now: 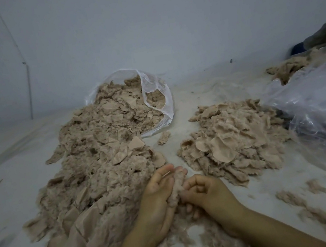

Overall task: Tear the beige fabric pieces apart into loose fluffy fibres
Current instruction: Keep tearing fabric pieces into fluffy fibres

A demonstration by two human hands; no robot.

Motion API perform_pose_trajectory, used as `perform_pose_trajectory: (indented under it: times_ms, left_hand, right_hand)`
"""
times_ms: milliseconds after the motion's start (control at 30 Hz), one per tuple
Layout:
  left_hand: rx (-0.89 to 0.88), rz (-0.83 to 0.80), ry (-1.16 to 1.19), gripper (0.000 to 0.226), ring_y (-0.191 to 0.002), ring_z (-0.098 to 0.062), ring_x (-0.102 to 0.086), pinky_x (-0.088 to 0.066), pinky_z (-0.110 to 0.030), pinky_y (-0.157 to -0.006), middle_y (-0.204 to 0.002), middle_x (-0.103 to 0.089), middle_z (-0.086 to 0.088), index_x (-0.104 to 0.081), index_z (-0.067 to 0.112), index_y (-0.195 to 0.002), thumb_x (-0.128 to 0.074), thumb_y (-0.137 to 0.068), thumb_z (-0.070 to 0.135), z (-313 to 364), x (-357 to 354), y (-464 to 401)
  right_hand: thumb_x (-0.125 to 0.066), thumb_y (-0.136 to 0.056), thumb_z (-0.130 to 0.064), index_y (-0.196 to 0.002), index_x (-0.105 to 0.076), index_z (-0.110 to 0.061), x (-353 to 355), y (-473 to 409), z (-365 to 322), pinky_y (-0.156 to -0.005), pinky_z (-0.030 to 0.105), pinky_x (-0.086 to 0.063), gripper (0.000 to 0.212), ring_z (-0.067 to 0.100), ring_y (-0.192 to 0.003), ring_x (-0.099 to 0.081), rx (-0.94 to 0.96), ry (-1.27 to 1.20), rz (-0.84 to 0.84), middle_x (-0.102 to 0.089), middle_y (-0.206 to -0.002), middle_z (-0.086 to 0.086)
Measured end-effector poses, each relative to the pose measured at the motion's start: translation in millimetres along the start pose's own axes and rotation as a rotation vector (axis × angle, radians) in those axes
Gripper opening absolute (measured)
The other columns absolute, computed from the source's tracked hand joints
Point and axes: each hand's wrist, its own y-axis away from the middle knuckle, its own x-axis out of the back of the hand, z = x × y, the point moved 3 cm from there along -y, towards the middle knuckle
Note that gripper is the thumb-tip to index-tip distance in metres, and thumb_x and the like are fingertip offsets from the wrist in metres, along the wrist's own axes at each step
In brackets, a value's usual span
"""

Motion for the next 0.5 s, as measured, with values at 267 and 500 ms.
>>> perform_pose_trajectory:
  times_ms: [267, 500]
  left_hand:
    - [-0.111, -0.036, -0.018, 0.033, -0.108, -0.020, -0.064, -0.057, -0.029, -0.082, -0.117, -0.065, -0.015, -0.054, 0.007, -0.115, -0.045, -0.089, -0.011, 6.5, 3.5, -1.3]
    - [-0.165, -0.004, -0.384, 0.026, -0.096, -0.013, -0.065, -0.052, -0.023, -0.080, -0.112, -0.064, -0.007, -0.063, 0.018, -0.104, -0.048, -0.094, 0.000, 0.7, 5.3, 0.1]
  right_hand:
    - [-0.072, -0.077, -0.034, -0.083, -0.067, -0.005, 7.8, -0.9, 3.1, -0.055, 0.026, -0.054, 0.030, 0.017, -0.066, -0.063, -0.159, -0.135, -0.113, -0.066, -0.078, 0.011]
    - [-0.060, -0.087, -0.004, -0.080, -0.059, -0.004, 16.6, -8.9, 0.7, -0.046, 0.025, -0.052, 0.007, 0.018, -0.056, -0.062, -0.171, -0.388, 0.057, -0.062, -0.069, 0.013]
